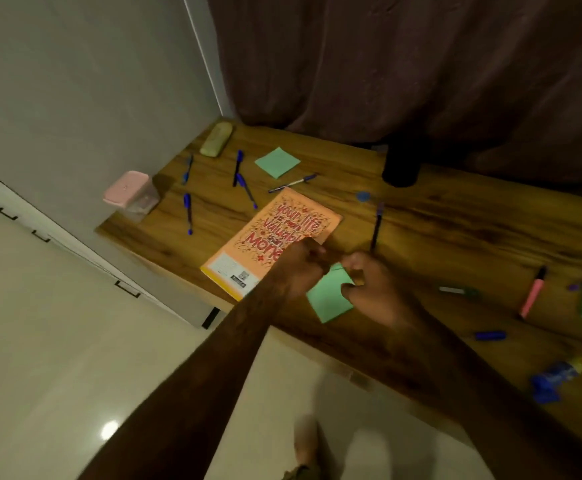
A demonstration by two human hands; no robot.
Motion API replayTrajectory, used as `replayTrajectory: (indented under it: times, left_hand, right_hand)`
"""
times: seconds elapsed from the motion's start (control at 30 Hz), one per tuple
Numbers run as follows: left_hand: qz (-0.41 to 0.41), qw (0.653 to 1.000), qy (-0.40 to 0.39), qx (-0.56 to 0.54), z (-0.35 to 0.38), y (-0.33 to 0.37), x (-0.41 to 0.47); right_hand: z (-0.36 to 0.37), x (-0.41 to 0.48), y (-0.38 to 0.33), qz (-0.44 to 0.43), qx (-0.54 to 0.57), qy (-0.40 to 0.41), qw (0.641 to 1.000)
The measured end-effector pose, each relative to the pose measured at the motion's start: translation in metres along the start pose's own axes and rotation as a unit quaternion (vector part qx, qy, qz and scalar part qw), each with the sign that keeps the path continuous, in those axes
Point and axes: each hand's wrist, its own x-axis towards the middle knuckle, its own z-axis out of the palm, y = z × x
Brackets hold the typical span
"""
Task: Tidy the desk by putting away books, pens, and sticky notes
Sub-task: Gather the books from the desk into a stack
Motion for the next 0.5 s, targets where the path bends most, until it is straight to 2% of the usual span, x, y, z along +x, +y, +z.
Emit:
replayTrajectory:
  times: [0.1, 0.2, 0.33, 0.5]
  left_hand:
    - [-0.021, 0.994, 0.017, 0.110, -0.042, -0.030, 0.018]
    - [-0.081, 0.974, 0.051, 0.206, -0.074, -0.059, 0.032]
    - [-0.127, 0.949, 0.027, 0.288, -0.100, -0.097, 0.044]
    - [-0.083, 0.932, 0.023, 0.353, -0.106, -0.111, 0.055]
  right_hand:
    - [0.025, 0.032, -0.029, 0.024, 0.026, -0.015, 0.999]
    - [0.039, 0.057, -0.053, 0.066, 0.091, -0.044, 0.993]
    - [0.055, 0.074, -0.065, 0.142, 0.151, -0.031, 0.978]
    - [0.071, 0.087, -0.069, 0.188, 0.244, 0.010, 0.951]
